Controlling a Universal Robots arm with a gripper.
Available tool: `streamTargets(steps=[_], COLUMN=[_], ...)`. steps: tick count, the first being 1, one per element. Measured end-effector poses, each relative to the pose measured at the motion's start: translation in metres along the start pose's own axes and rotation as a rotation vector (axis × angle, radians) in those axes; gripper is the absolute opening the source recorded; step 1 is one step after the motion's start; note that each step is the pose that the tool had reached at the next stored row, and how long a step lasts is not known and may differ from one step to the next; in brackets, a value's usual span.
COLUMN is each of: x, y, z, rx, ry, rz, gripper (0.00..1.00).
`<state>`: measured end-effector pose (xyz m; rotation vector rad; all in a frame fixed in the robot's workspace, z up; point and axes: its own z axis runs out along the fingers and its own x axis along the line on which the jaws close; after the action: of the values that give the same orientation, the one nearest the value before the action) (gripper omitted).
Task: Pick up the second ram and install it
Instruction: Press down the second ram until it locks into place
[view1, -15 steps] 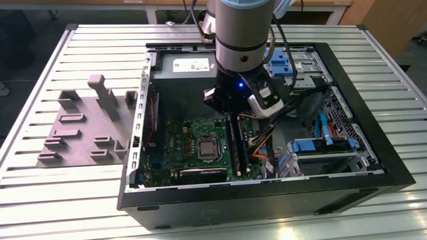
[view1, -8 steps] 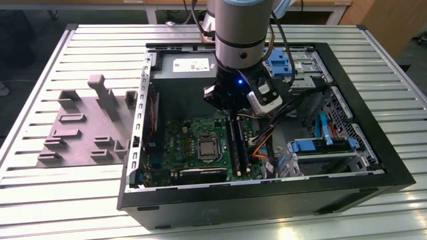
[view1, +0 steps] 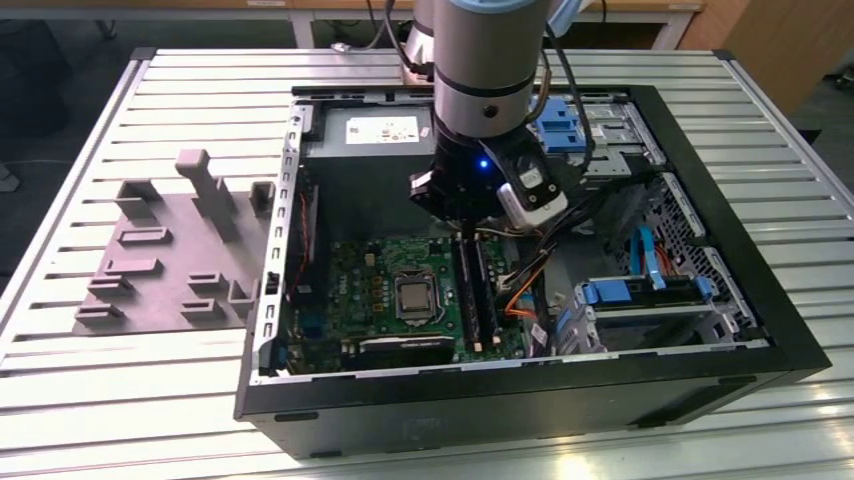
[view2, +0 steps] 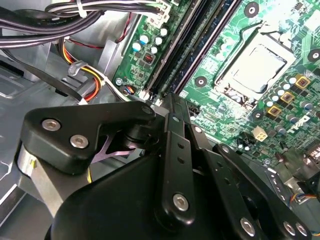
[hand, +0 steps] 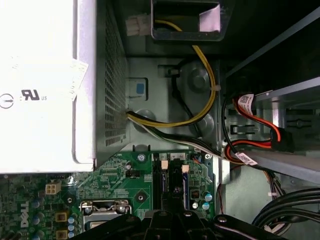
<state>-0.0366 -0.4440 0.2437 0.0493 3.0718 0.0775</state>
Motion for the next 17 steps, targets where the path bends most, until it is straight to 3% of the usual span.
streamTargets(steps=[17], x=[0.0008], y=[0.0015], z=[0.0118], rx=[-0.0001], ry=[-0.0001], rz=[0.000], gripper=[0.11])
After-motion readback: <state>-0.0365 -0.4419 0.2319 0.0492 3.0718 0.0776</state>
